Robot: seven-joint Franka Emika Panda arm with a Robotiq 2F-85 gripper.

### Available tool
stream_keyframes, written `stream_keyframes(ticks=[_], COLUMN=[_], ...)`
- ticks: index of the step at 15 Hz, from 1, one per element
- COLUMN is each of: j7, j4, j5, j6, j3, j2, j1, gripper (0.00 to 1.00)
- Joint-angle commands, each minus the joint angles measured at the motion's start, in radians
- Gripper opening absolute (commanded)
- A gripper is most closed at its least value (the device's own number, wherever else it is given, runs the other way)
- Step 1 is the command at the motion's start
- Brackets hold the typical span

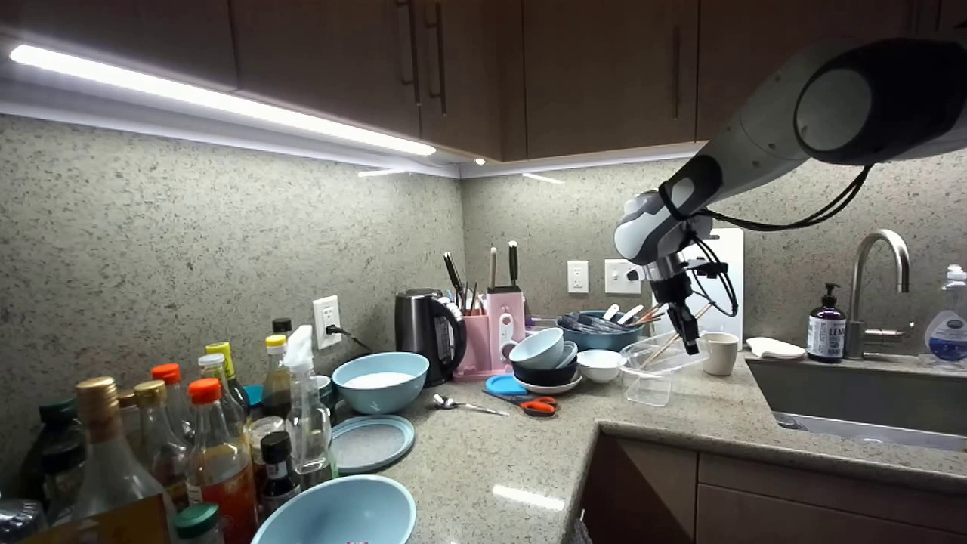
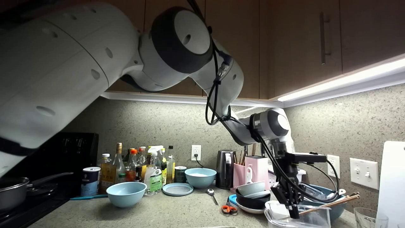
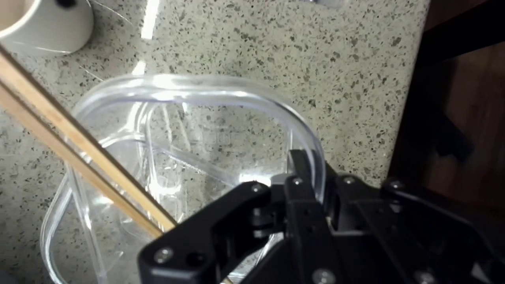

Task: Pick up the bowl and put it on the counter

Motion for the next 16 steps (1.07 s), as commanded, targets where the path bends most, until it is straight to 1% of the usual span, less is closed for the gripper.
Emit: stream_keyframes(ticks=[1, 6, 8, 11, 13, 16], j7=[0.015, 0.040, 0.044, 0.050, 0.061, 0.096], j4=[0.006, -0.016, -0.052, -0.128, -0.182, -0.263], j5=[0.000, -0.009, -0.007, -0.018, -0.027, -0.038], j6=[0.026, 0.101, 0.148, 0.219, 0.243, 0.233], j3=[0.012, 0.006, 0.008, 0.009, 0.008, 0.008], j2=[-0.008, -0.033, -0.072, -0.162, -0.230, -0.334], j1=[-0.014, -0.008, -0.005, 0.013, 0.031, 0.070], gripper=[0.05, 0.05, 0.05, 0.05, 0.05, 0.05])
